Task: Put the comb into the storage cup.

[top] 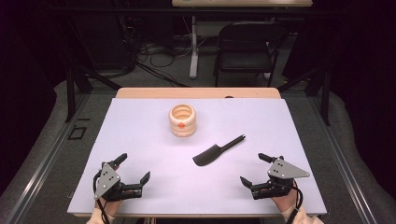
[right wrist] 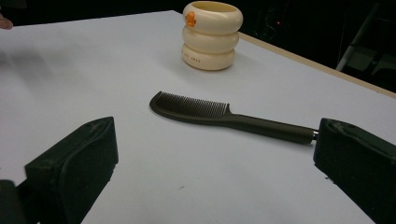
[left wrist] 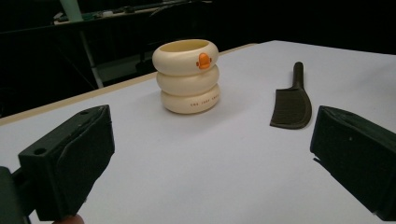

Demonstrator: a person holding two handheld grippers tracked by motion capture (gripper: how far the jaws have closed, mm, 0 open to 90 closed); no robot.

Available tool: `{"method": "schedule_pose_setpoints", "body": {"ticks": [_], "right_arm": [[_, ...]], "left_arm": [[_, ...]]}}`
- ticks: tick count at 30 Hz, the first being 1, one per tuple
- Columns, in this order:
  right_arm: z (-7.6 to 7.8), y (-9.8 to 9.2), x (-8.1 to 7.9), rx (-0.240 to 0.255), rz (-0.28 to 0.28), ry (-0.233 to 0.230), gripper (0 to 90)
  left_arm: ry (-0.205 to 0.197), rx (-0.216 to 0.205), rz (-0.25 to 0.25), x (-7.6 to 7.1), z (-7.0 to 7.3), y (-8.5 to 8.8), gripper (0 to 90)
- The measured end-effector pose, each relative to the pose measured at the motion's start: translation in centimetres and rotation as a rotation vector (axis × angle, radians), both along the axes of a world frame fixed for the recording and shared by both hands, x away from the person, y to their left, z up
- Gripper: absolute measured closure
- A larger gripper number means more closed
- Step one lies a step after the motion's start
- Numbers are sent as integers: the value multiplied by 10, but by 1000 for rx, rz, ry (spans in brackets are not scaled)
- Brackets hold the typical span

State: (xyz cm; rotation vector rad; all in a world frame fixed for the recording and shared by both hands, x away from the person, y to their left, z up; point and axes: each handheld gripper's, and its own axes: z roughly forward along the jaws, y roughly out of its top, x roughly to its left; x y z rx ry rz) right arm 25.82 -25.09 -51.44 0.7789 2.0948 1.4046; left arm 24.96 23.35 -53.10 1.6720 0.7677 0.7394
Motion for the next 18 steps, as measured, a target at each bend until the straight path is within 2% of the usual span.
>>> {"method": "schedule_pose_setpoints", "body": {"ticks": [18], "right_arm": [[0,5,13,-28,6,11,0]], "left_arm": [[8,4,-7,5,-1,-1,0]]}}
